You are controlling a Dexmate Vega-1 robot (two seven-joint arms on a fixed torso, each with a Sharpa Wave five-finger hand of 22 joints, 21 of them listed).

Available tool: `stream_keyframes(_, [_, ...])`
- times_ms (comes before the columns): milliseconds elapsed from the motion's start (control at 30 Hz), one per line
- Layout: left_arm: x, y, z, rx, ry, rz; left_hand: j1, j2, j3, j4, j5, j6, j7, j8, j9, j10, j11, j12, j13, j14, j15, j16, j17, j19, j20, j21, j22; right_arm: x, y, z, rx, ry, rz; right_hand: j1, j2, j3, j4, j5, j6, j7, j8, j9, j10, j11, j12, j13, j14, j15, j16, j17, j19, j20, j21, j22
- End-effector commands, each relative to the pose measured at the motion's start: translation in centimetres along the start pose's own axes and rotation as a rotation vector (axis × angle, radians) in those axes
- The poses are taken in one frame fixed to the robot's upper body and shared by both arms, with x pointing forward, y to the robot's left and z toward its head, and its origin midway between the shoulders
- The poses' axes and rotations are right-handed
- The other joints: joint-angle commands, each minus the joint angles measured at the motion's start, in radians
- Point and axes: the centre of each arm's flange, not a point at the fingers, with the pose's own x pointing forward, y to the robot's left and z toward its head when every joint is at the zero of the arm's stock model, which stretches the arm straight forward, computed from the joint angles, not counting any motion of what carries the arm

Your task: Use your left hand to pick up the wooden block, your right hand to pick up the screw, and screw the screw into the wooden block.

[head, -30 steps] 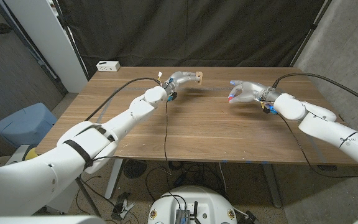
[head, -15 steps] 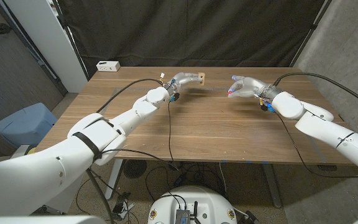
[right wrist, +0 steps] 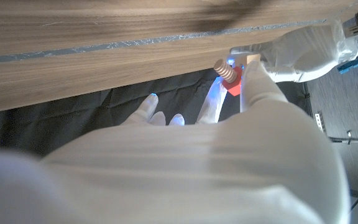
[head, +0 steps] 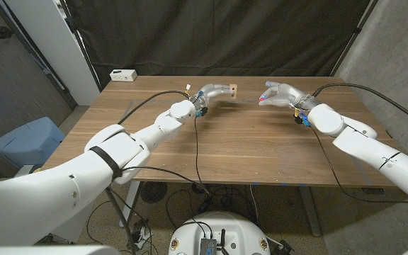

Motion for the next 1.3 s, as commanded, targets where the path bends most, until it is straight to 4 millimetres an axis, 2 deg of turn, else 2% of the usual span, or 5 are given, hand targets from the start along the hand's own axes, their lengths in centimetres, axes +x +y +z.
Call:
stream_keyframes(33, [0.3,-1.1,0.4,-0.007,-0.010,-0.027,0.001,0.009,-0.002,0.005,0.006,0.025,-0.005,0.013,0.005,-0.001,-0.001,0.000,0.000,-0.003,-0.038,0.004,0.002,-0.008,0.003,0.007,0.004,-0.3,-0.2,0.1,0.102,0.004,-0.068,0.008,0.006,-0.004,-0.003,0.000,0.008,0.008,0.006,0.002,0.013,0.000,0.000,0.002,0.009,0.007,0.002,0.005,0.005,0.006,0.001,0.005])
stream_keyframes(533, [0.6,-2.0,0.7,-0.010,-0.020,-0.064,0.001,0.010,-0.002,0.004,0.007,0.024,-0.005,0.012,0.005,-0.001,-0.001,0.001,0.000,-0.004,-0.038,0.003,0.002,-0.010,0.006,0.007,0.004,-0.4,0.2,0.7,0.289,-0.004,-0.171,0.016,0.009,-0.004,-0.006,-0.002,0.017,0.013,0.017,0.007,0.025,0.007,0.000,0.002,0.016,0.007,0.003,0.005,0.008,0.006,0.001,0.005])
stream_keyframes(1300, [1.5,-3.7,1.1,-0.039,0.022,-0.096,-0.001,0.011,-0.004,0.003,0.007,0.023,-0.005,0.012,0.005,-0.004,0.000,0.001,-0.001,-0.007,-0.038,0.003,0.002,-0.010,0.006,0.008,0.004,0.8,1.3,1.6,0.504,-0.003,-0.299,0.027,0.013,-0.005,-0.008,-0.005,0.024,0.017,0.031,0.014,0.049,0.013,0.004,0.002,0.034,0.010,0.006,0.004,0.018,0.006,0.003,0.005])
